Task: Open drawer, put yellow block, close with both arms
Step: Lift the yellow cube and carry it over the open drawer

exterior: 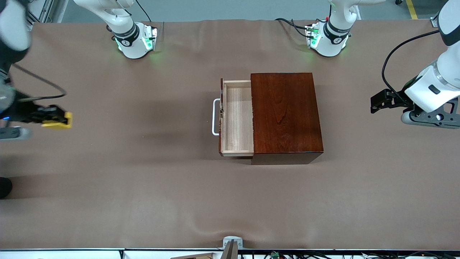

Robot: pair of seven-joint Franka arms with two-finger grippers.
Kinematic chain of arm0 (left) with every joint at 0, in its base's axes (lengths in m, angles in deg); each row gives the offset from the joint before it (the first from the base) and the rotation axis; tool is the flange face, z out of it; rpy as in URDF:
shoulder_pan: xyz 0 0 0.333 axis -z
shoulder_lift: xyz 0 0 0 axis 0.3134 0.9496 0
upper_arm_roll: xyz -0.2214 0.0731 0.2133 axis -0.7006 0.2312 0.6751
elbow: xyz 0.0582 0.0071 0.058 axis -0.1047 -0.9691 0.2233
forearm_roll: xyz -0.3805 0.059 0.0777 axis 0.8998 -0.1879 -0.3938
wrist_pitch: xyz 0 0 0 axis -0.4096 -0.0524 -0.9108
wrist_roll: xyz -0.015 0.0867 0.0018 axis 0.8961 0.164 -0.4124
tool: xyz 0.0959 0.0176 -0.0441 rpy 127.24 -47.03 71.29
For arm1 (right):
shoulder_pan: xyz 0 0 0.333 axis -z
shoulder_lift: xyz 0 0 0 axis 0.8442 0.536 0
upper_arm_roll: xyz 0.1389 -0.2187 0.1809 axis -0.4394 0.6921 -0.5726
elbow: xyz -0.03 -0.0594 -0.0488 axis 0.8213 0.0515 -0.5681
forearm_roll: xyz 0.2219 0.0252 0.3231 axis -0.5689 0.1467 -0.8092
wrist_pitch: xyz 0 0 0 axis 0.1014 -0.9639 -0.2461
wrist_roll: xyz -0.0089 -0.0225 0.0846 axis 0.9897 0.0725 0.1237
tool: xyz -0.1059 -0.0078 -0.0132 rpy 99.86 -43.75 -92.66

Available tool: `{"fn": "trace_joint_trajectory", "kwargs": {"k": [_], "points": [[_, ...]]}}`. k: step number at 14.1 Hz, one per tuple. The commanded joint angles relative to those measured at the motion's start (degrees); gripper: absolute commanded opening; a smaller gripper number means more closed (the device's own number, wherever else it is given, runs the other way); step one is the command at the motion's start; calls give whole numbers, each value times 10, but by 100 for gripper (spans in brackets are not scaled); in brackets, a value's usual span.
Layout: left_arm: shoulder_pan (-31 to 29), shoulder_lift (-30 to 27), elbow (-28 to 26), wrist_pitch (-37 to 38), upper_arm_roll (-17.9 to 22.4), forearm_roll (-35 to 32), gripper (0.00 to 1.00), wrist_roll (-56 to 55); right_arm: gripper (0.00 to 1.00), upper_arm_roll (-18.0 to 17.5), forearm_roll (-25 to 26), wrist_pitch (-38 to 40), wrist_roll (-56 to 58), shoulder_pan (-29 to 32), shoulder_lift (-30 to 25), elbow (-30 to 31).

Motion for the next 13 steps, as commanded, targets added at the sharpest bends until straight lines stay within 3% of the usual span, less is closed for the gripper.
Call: {"fn": "trace_joint_trajectory", "kwargs": {"k": [1, 5, 9, 13], "points": [[-21, -16, -18, -10, -2, -2, 100, 12, 0, 5, 7, -8, -147, -103, -10, 17], [-20, -13, -16, -9, -2, -2, 100, 12, 0, 6, 3, -59, -358, -247, 48, -20], [-20, -11, -13, -9, -2, -2, 100, 12, 0, 5, -5, -124, -405, -328, 149, -81], [-21, -10, -13, -9, -2, -2, 100, 12, 0, 5, -10, -185, -430, -368, 227, -129]]}}
